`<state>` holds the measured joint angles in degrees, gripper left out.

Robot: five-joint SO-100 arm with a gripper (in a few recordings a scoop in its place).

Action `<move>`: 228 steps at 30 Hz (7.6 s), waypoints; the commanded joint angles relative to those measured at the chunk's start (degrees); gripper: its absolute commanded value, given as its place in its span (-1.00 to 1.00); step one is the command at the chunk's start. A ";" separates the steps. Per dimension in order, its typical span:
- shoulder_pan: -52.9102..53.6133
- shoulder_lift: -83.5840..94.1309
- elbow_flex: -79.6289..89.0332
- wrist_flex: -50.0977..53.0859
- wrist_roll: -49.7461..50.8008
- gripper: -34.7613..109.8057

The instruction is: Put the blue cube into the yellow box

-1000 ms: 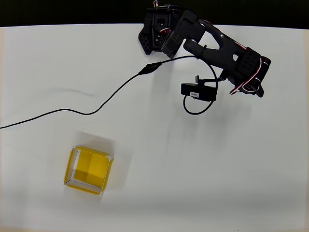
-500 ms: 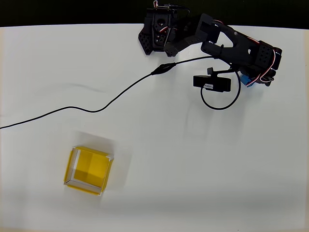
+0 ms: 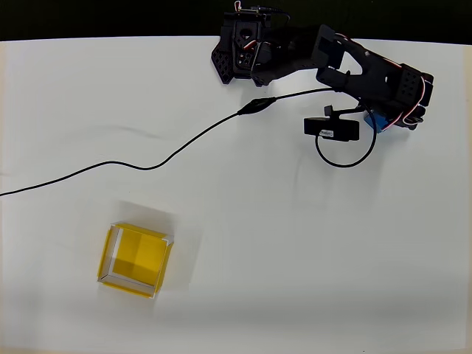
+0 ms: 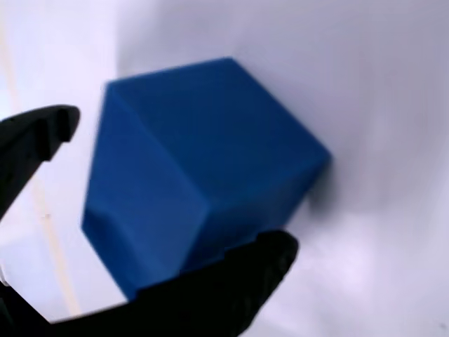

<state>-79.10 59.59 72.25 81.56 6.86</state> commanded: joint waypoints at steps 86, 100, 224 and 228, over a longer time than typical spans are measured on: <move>99.49 30.32 2.11 -32.26 -99.14 -0.28; 104.50 14.41 -10.63 -37.27 -98.96 -0.28; 80.07 131.92 107.93 -3.87 -97.29 -0.50; 80.16 131.84 107.93 -3.96 -97.38 -0.50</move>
<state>0.53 190.02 178.59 76.82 -90.18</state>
